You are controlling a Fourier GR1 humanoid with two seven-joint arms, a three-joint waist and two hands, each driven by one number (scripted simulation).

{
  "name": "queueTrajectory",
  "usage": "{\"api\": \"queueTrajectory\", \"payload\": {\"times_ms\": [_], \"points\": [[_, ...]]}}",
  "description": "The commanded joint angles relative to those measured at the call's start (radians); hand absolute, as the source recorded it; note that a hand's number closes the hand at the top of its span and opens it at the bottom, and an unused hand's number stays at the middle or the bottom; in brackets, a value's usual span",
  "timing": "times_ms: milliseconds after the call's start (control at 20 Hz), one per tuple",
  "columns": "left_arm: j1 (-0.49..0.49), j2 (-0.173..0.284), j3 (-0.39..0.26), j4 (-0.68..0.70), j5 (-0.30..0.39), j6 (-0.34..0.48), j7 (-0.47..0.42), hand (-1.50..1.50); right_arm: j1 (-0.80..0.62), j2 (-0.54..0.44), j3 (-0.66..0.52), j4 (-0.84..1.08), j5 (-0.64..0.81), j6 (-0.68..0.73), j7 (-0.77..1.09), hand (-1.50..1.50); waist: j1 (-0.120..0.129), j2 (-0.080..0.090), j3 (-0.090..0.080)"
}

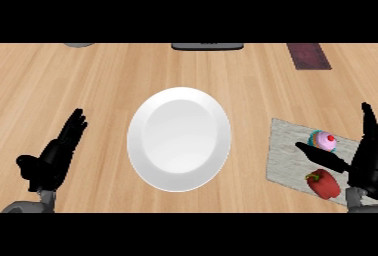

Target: Pick the cupcake from the placemat and place it in the plate

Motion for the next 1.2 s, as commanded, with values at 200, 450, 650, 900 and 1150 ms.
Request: {"api": "queueTrajectory", "payload": {"times_ms": [200,450,650,900,1150], "points": [[-0.001,-0.018,0.010,0.028,-0.015,-0.007,-0.028,0.00,0.069,-0.161,0.067,-0.178,0.064,0.336,0.399,-1.50,-0.001,0.002,0.001],[-0.013,-0.005,0.049,0.021,-0.012,-0.044,-0.010,0.00,-0.022,-0.132,0.037,-0.195,0.058,0.454,0.573,-1.50,0.014,0.004,0.003],[0.008,-0.051,0.025,-0.017,-0.060,-0.020,-0.005,0.00,-0.005,-0.099,0.050,-0.187,0.106,0.505,0.620,-1.50,0.013,0.004,0.004],[-0.056,-0.074,0.052,0.098,-0.082,-0.032,-0.033,0.00,-0.021,-0.139,0.009,-0.170,0.068,0.638,0.674,-1.50,0.008,0.005,0.003],[-0.012,-0.087,0.074,0.009,-0.109,-0.048,0.011,0.00,-0.081,-0.081,-0.074,-0.048,0.043,0.689,0.579,-1.50,0.013,0.004,0.004]]}}
